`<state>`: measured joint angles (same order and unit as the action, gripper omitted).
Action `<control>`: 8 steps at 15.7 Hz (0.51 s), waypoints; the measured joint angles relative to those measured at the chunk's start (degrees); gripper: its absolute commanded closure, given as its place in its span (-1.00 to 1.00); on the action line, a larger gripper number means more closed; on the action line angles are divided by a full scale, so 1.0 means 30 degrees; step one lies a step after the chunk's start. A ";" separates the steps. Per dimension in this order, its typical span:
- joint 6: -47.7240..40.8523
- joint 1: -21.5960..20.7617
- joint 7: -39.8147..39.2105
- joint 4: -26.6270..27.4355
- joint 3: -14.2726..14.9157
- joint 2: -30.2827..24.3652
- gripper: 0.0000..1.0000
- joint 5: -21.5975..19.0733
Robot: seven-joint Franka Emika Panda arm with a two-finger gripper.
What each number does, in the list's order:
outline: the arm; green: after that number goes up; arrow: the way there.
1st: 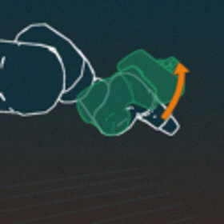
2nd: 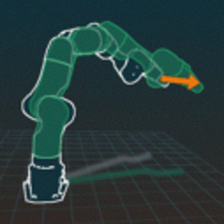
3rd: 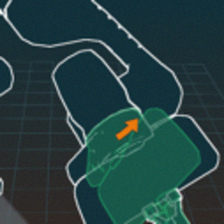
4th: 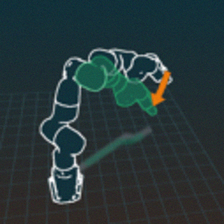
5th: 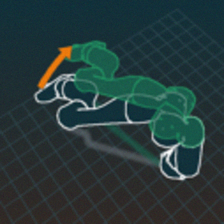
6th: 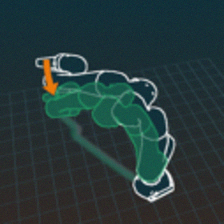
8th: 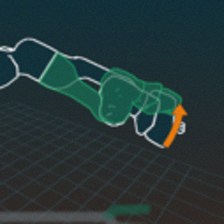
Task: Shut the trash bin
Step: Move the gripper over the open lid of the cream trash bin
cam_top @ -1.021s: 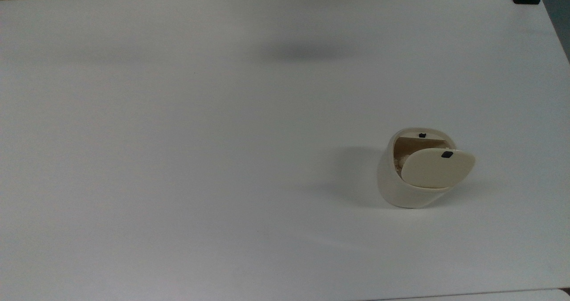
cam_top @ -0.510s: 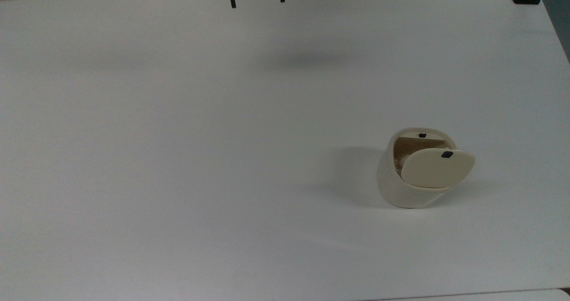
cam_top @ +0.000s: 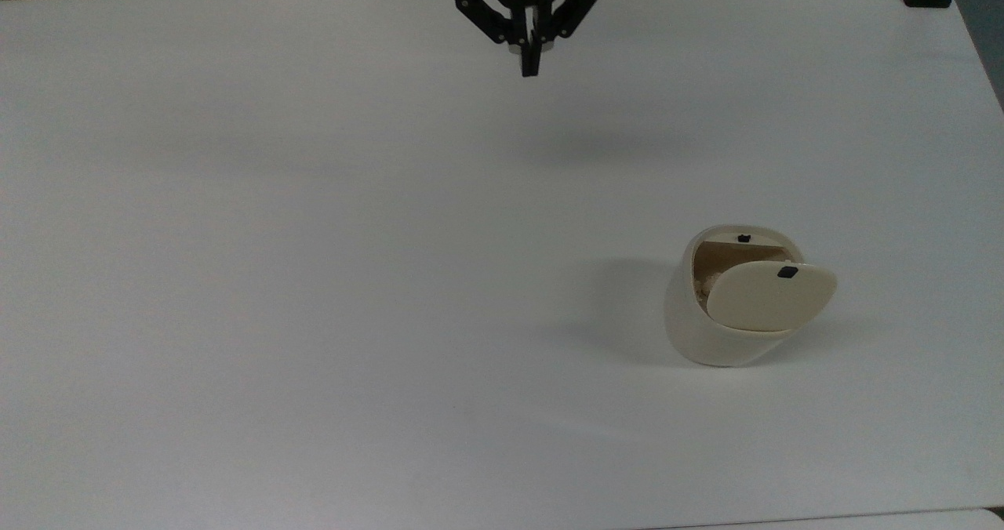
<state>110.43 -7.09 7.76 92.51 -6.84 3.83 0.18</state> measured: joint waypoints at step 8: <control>0.5872 -0.2373 1.0032 -0.1860 -0.0003 0.3608 1.00 0.1486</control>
<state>128.04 -14.21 37.85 86.93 -6.85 14.66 4.64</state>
